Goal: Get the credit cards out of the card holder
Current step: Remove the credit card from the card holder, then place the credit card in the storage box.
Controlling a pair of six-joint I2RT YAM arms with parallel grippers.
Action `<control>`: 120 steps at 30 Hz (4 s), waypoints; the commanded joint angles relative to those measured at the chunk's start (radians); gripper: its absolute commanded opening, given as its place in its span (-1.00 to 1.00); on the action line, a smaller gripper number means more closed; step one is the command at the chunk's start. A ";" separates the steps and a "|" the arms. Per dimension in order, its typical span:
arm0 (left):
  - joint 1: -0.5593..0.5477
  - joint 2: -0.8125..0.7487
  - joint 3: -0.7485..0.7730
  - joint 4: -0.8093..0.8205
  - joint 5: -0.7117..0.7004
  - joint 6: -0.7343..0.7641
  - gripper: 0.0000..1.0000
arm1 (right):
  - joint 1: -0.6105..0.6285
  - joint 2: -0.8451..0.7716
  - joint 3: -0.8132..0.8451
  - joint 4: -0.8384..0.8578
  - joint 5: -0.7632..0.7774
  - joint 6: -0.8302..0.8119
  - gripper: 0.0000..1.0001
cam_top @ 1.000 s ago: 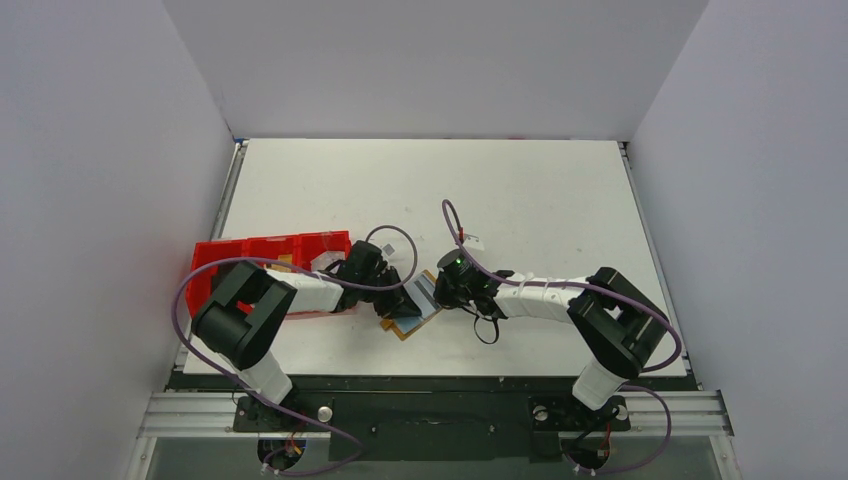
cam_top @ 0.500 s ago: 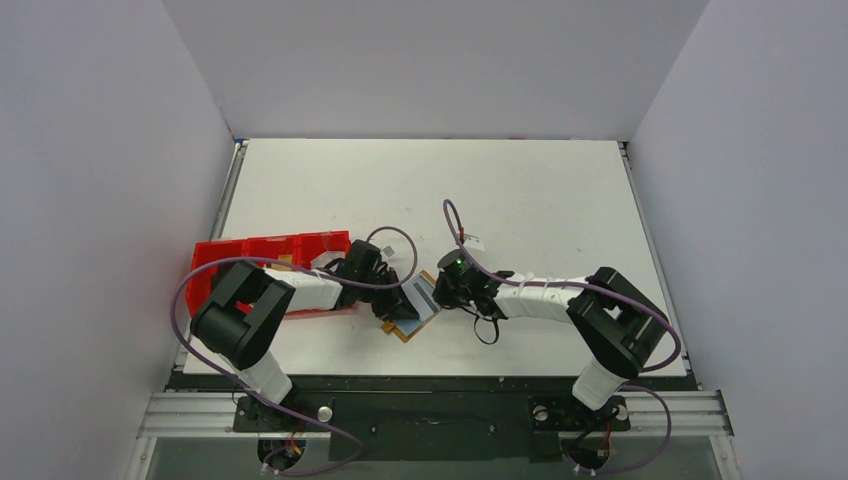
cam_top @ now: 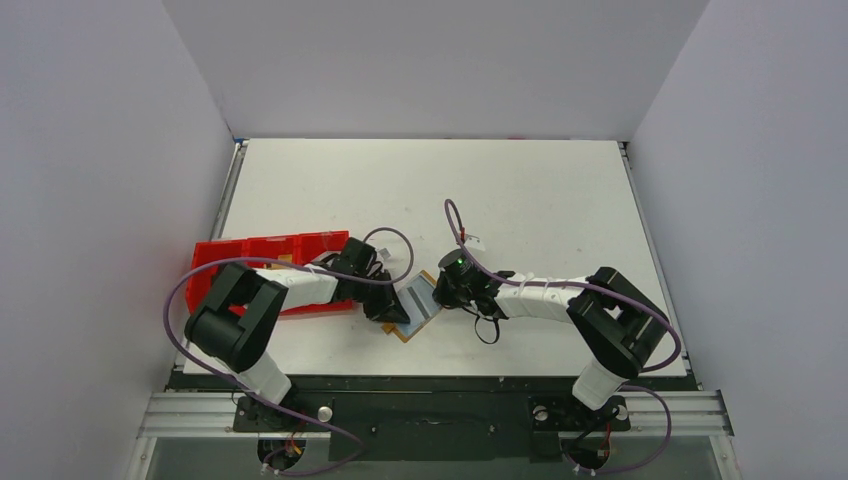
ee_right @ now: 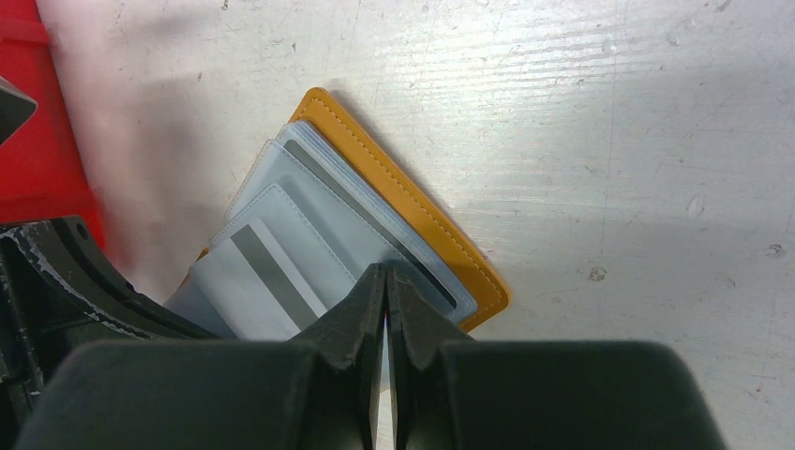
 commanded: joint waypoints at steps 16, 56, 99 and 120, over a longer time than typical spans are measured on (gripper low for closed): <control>0.045 -0.134 0.057 -0.203 0.021 0.112 -1.00 | -0.012 0.125 -0.086 -0.212 0.008 -0.024 -0.99; 0.074 -0.267 0.110 -0.264 0.102 0.173 -1.00 | -0.087 -0.293 -0.044 -0.050 -0.238 -0.148 0.12; 0.151 -0.366 0.069 0.213 0.345 -0.151 -0.55 | -0.189 -0.278 -0.335 0.926 -0.653 0.355 -1.00; 0.212 -0.369 0.042 0.288 0.299 -0.219 -0.38 | -0.166 -0.131 -0.386 1.238 -0.599 0.564 -1.00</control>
